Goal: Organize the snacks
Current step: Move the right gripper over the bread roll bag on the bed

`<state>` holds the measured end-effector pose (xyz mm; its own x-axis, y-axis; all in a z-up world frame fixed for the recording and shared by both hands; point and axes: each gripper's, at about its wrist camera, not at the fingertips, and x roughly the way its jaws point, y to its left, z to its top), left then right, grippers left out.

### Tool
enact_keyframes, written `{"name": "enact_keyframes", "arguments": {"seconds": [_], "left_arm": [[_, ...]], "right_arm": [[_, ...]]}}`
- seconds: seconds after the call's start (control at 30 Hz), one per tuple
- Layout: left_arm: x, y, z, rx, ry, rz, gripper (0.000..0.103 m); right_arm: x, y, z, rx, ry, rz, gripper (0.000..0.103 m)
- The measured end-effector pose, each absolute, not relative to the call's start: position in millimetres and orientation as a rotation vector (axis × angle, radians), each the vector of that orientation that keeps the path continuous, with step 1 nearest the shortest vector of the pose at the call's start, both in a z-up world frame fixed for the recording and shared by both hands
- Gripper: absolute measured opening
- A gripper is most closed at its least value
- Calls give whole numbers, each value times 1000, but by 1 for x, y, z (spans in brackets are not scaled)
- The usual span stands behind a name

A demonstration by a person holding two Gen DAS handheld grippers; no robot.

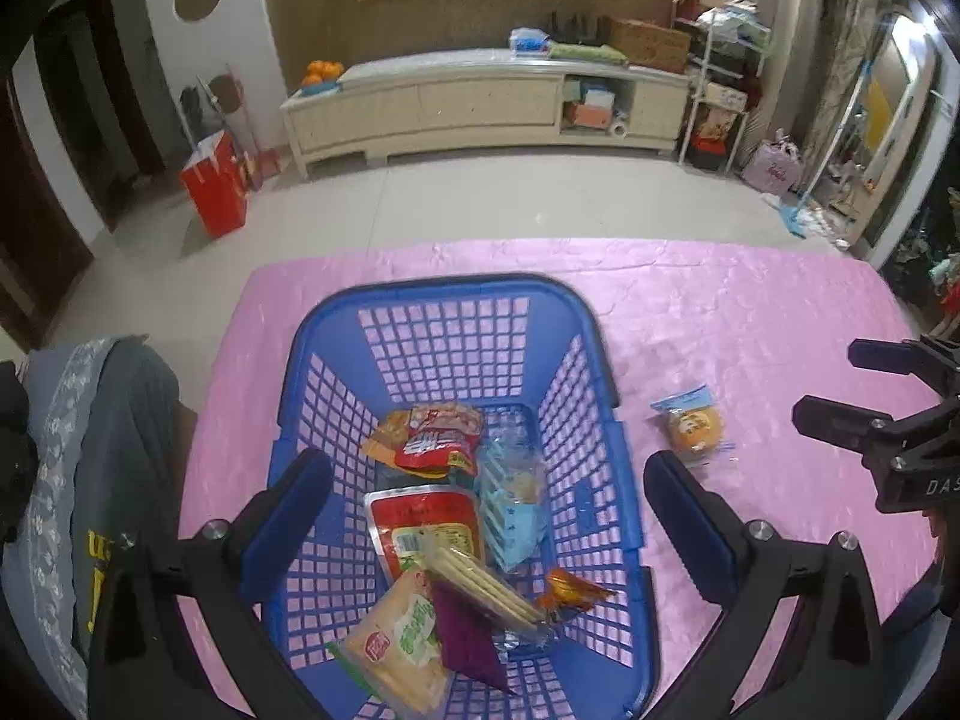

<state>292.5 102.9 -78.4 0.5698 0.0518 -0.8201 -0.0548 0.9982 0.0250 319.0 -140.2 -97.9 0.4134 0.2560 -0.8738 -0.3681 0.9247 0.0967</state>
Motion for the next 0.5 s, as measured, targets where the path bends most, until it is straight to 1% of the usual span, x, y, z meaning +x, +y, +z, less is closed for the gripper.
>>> {"name": "enact_keyframes", "arguments": {"seconds": [0.37, 0.5], "left_arm": [[317, 111, -110, -85, 1059, 51, 103], [326, 107, -113, -56, 1061, 54, 103]], "right_arm": [[348, -131, -143, -140, 1149, 398, 102], [358, -129, -160, -156, 1201, 391, 102]]}}
